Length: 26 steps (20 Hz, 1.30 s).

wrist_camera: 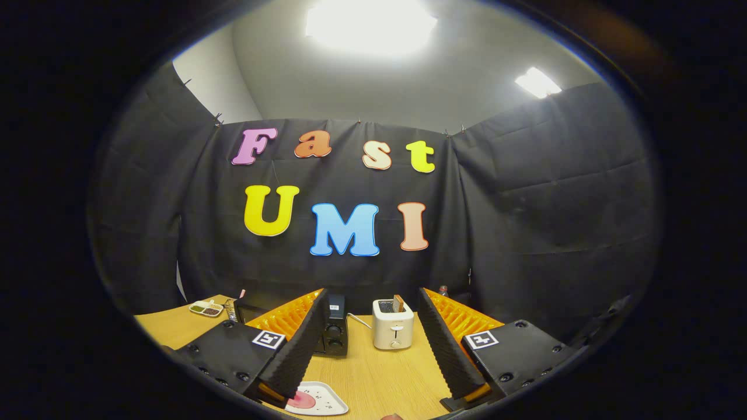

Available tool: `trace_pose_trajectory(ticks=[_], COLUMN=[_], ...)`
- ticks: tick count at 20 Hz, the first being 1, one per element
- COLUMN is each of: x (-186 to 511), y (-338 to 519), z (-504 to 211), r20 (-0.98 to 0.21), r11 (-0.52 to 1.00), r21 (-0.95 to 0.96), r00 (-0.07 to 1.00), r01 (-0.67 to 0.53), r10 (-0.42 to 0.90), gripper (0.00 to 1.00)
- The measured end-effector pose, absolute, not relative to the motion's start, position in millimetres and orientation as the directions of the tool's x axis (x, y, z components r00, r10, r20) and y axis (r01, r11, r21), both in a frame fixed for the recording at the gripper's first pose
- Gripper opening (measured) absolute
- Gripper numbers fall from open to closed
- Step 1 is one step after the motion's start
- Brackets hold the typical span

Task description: Open the toaster oven, put the food inside, and close the toaster oven door.

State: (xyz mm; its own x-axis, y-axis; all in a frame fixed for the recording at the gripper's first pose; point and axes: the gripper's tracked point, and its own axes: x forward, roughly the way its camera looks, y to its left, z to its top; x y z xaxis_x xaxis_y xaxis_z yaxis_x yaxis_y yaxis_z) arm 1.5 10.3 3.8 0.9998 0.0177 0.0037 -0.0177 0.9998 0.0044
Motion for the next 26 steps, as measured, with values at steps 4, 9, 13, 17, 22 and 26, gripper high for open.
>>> trace_pose_trajectory(ticks=[4, 9, 13, 17, 22, 26], x=[1.9, 10.4, 26.1, 50.2, 84.0, 111.0], y=[9.3, 10.8, 25.8, 52.5, 98.2, 134.6], z=[4.2, 7.0, 9.9, 9.5, 8.9, 3.5], r20=[0.008, 0.005, 0.012, 0.010, 0.014, 0.007], r11=[1.000, 1.000, 0.999, 0.995, 0.986, 0.976], r21=[0.008, 0.022, 0.023, 0.036, 0.057, 0.073], r00=[1.000, 1.000, 0.999, 0.996, 0.988, 0.978], r01=[-0.017, -0.019, -0.047, -0.093, -0.157, -0.207], r10=[0.017, 0.018, 0.047, 0.093, 0.156, 0.207], gripper=[0.96, 0.96, 0.96, 0.96, 0.96, 0.96])
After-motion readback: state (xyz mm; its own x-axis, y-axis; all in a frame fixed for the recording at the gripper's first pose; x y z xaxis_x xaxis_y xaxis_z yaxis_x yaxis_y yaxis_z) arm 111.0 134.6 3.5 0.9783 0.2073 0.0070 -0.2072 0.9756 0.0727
